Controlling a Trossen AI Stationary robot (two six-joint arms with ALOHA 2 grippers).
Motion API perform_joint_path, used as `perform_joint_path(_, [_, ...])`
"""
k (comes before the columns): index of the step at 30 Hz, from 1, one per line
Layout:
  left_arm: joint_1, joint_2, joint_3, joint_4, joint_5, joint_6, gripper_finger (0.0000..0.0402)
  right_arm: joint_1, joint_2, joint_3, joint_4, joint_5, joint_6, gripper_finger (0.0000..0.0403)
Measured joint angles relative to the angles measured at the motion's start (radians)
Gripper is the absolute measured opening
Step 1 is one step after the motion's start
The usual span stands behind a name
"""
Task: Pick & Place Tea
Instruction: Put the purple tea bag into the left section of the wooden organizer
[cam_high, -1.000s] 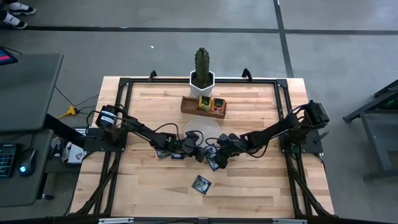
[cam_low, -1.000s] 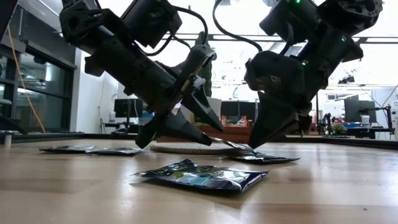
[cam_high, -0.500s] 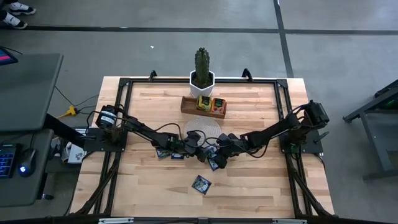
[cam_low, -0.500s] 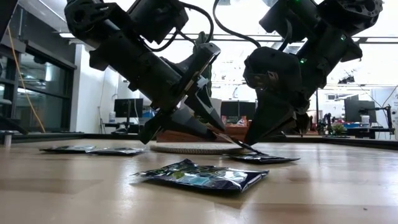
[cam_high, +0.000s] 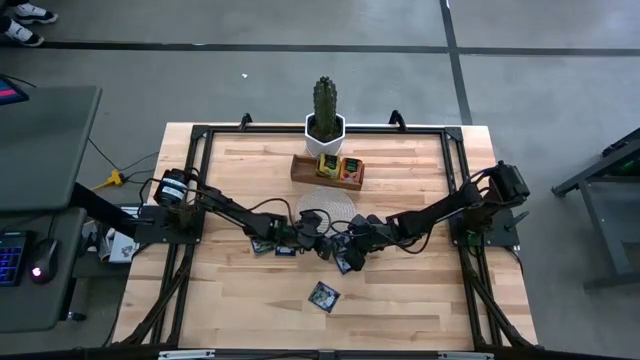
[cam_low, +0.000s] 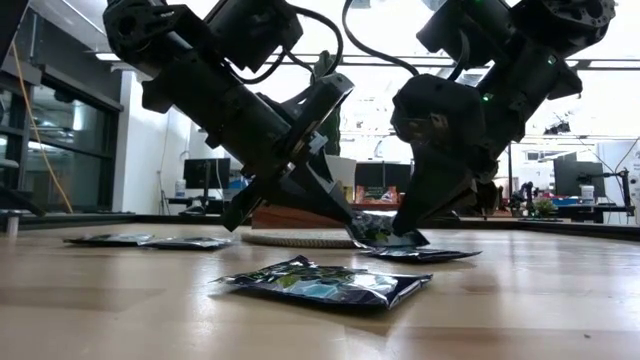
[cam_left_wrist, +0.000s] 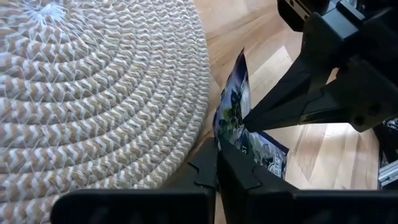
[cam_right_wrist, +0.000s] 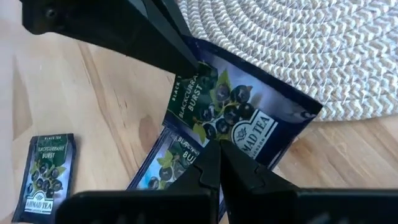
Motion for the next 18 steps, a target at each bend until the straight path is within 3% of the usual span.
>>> perform_joint_path(8, [0.000,-0.014,0.000,0.000,-0.005,0.093,0.0000,0.003,-0.054,0.001,0.016,-0.040,0.000,0.0000])
perform_joint_path(14, [0.021,-0.105,0.000,-0.031,0.024,0.262,0.0000,0.007,-0.213,0.003,-0.036,0.004,-0.010,0.0000])
perform_joint_path(18, [0.058,-0.217,0.000,-0.162,0.052,0.401,0.0000,0.007,-0.333,0.003,-0.133,0.017,-0.011,0.0000])
